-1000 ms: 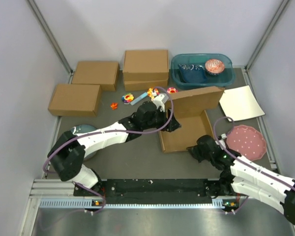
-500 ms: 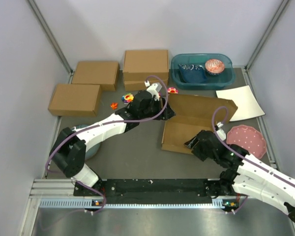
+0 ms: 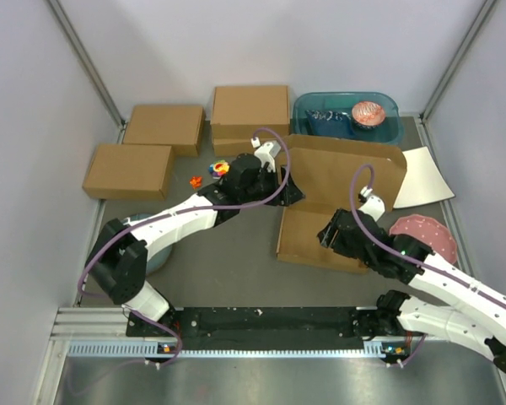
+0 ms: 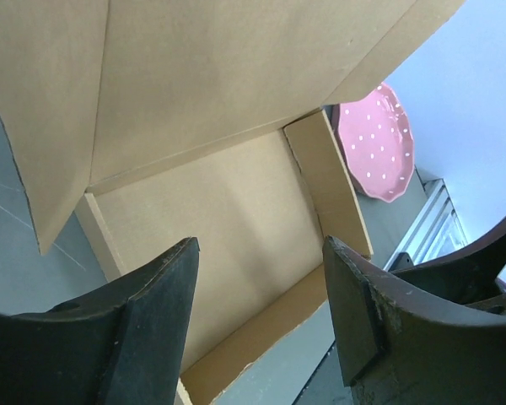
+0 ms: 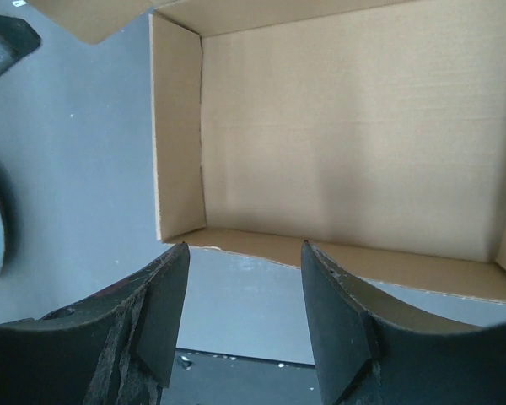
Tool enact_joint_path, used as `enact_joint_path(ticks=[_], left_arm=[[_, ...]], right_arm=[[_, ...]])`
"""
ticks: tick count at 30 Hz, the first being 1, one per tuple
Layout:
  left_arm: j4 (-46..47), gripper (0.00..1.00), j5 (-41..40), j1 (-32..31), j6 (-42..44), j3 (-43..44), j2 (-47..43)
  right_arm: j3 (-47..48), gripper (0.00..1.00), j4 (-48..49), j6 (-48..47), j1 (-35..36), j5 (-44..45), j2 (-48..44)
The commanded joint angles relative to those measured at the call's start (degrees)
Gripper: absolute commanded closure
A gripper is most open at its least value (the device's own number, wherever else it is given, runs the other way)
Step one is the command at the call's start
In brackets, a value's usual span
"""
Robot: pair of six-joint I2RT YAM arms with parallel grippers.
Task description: Fold the paper box
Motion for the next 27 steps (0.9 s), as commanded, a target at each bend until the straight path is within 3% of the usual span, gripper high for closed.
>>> enact_joint_path(ticks=[1, 7, 13, 22, 27], left_arm=[[3.49, 0.34, 1.82, -0.33, -1.06, -3.27, -1.36], [2.09, 0.35, 3.67, -1.64, -1.94, -6.34, -3.28], [3.84, 0.35, 0.25, -4.28, -2.38, -14.51, -10.22], [1.91, 0.35, -1.87, -4.81, -1.24, -21.90, -17.96], [-1.06, 0.35, -8.07, -4.72, 0.52, -22.79, -22.88]], right_arm=[[1.81, 0.44, -0.24, -6.20, 2.14, 7.23, -1.15], [9.46, 0.43, 4.41, -19.36, 1.88, 21.20, 1.48], [15.61, 0.45, 10.93, -23.09, -13.31, 10.79, 14.65], [22.73, 0.46, 17.79, -27.57, -16.14, 11.57, 32.66], [21.86, 0.46, 18.66, -25.64, -16.14, 12.27, 30.32]])
